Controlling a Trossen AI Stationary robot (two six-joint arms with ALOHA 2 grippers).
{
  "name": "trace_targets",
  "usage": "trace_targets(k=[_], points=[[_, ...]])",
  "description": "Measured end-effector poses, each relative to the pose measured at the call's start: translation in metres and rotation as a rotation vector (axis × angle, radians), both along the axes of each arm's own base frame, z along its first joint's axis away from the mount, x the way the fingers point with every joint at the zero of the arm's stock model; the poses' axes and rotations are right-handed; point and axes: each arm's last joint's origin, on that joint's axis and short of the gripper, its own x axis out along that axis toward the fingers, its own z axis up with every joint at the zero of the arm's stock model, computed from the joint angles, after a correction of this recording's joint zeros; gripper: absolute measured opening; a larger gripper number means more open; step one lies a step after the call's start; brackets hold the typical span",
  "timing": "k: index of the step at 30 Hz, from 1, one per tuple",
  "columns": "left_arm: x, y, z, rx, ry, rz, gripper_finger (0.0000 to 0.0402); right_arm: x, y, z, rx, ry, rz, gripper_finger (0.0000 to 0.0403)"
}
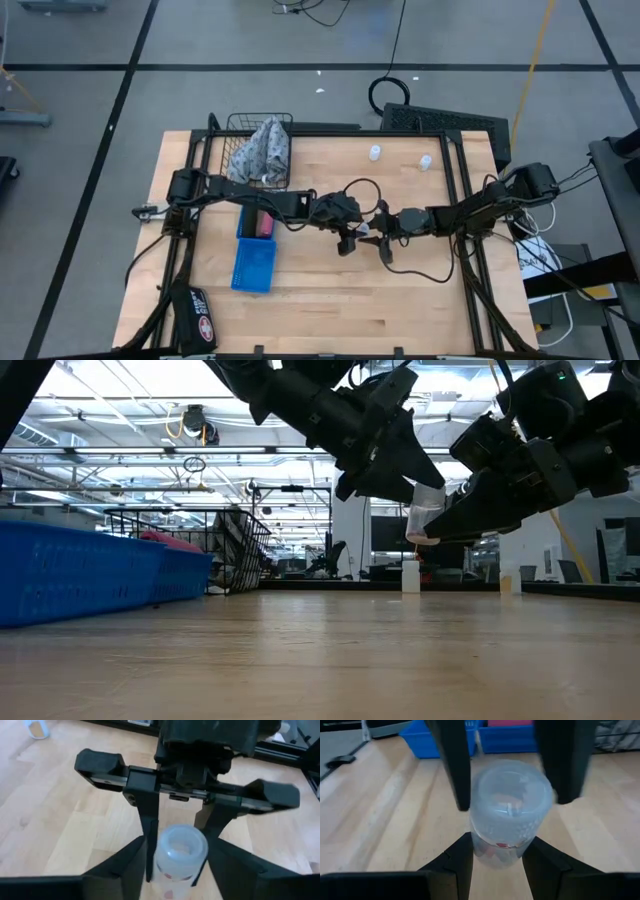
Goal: Pick & Place Medicine items
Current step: Put the bottom transparent bottle into the bottom blue basket
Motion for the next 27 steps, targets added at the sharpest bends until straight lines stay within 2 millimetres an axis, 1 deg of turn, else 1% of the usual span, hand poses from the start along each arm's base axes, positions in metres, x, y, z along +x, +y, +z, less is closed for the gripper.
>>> trace_targets(k=[5,11,14,15,18,20,22,24,27], points=[[0.004,0.003,-0.008,-0.039,-0.006,0.008,0.0137,-0.001,0.0,-0.002,0.005,0.012,-0.005,0.0132],[0.005,0.004,-0.01,-0.037,-0.009,-0.004,0.0134,-0.001,0.0,-0.002,0.011,0.021,-0.005,0.0134],[0.001,0.005,-0.003,-0.039,0.006,-0.002,0.0134,-0.001,0.0,-0.002,0.015,0.018,-0.008,0.0146],[-0.003,0.006,0.004,-0.035,0.013,0.006,0.0134,0.0,0.0,0.0,0.016,0.007,-0.008,0.0153],[-0.019,0.007,0.027,0.008,0.061,0.076,0.0134,0.0,0.0,0.001,0.014,0.002,-0.011,0.0175],[-0.033,0.007,0.043,0.062,0.101,0.143,0.0134,-0.002,0.0,-0.005,0.012,0.045,-0.001,0.0188],[-0.049,0.004,0.057,0.126,0.132,0.209,0.0134,-0.002,0.0,-0.004,0.013,0.038,-0.002,0.0196],[-0.067,-0.004,0.069,0.159,0.14,0.262,0.0134,-0.001,0.0,-0.002,0.013,0.03,-0.007,0.02],[-0.1,-0.017,0.075,0.147,0.114,0.326,0.0134,-0.002,0.0,-0.004,0.011,0.045,-0.004,0.0201]])
